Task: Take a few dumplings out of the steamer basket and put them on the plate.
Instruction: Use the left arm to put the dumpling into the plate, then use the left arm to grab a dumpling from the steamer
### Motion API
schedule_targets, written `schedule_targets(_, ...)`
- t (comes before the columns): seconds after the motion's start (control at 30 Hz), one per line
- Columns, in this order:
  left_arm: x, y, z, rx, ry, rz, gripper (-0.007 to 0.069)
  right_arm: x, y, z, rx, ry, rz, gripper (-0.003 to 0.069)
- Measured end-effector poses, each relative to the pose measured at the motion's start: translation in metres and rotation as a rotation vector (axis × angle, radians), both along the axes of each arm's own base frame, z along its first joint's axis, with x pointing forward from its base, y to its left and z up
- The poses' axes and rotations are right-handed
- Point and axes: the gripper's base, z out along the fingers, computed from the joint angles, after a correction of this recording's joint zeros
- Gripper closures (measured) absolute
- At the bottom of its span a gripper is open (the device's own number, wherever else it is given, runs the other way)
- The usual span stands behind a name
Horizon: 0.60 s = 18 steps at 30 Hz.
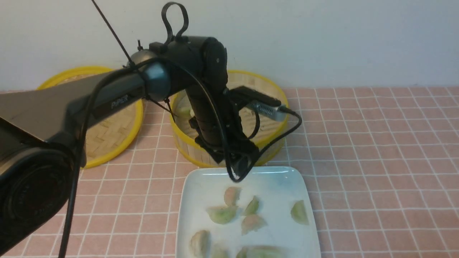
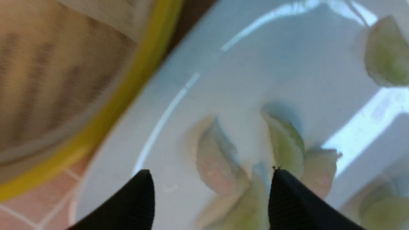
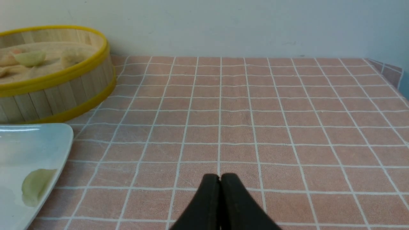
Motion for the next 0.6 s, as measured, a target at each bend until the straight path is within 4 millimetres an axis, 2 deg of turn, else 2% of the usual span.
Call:
schedule_targets(0.1,0.023,0.013,0.031,-0.021,-0.135,0.114,0.0335,0.0,0.0,0.0,0.0,0.0,0.0,0.0673)
schedule_targets(0.17,0.044,0.029,0.049,-0.055,-0.248,0.18,0.0501,0.0,0.0,0.0,0.0,0.0,0.0,0.0673)
schedule_targets(0.27,0.066,0.05,0.047,-0.042,-0.309,0.198,0.0606,0.0,0.0,0.0,0.0,0.0,0.0,0.0673)
schedule_targets(0.37,0.079,0.06,0.022,0.01,-0.291,0.153,0.0608,0.0,0.0,0.0,0.0,0.0,0.0,0.0673)
schedule_targets(0.43,0.084,0.061,0.005,0.032,-0.27,0.123,0.0573,0.0,0.0,0.0,0.0,0.0,0.0,0.0673)
schedule_targets(0.47,0.084,0.061,0.006,0.032,-0.271,0.122,0.0568,0.0,0.0,0.0,0.0,0.0,0.0,0.0673)
schedule_targets(0.5,0.087,0.06,-0.004,0.039,-0.264,0.114,0.0514,0.0,0.0,0.0,0.0,0.0,0.0,0.0673)
schedule_targets(0.6,0.092,0.059,-0.013,0.042,-0.291,0.11,0.0372,0.0,0.0,0.0,0.0,0.0,0.0,0.0673)
